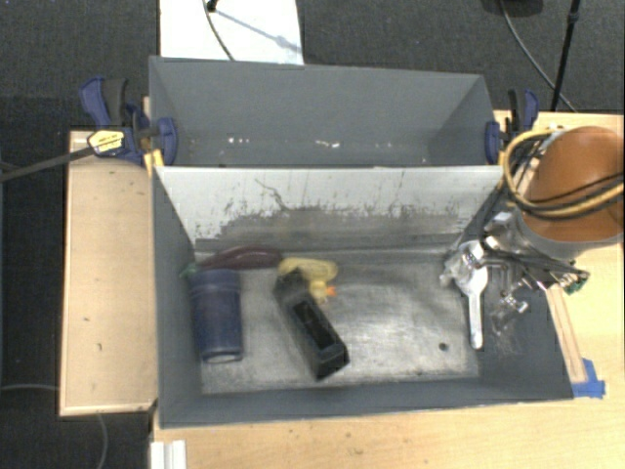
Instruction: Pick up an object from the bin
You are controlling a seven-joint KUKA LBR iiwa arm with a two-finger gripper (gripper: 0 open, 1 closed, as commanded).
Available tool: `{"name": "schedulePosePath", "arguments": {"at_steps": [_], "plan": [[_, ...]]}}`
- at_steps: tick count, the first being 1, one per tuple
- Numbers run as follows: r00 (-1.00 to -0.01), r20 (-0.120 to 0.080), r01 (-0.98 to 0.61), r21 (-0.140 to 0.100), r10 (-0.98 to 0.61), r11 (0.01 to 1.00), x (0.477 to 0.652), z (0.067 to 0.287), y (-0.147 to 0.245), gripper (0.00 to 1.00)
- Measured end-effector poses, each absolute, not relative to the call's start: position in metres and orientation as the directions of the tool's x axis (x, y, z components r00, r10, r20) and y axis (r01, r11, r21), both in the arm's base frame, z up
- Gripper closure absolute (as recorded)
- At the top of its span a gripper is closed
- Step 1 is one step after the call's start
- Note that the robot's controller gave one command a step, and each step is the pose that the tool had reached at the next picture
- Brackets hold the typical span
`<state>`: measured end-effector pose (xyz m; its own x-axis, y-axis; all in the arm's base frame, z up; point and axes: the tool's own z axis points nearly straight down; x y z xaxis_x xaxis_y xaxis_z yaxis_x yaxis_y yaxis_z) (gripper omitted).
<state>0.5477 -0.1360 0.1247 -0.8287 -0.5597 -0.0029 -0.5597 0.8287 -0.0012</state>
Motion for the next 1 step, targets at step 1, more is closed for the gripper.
{"name": "schedulePosePath", "arguments": {"at_steps": [1], "plan": [[-0.75, -0.005, -0.662, -0.003, -0.662, 0.75, 0.5571, 0.1181, -0.1427, 0.0]]}}
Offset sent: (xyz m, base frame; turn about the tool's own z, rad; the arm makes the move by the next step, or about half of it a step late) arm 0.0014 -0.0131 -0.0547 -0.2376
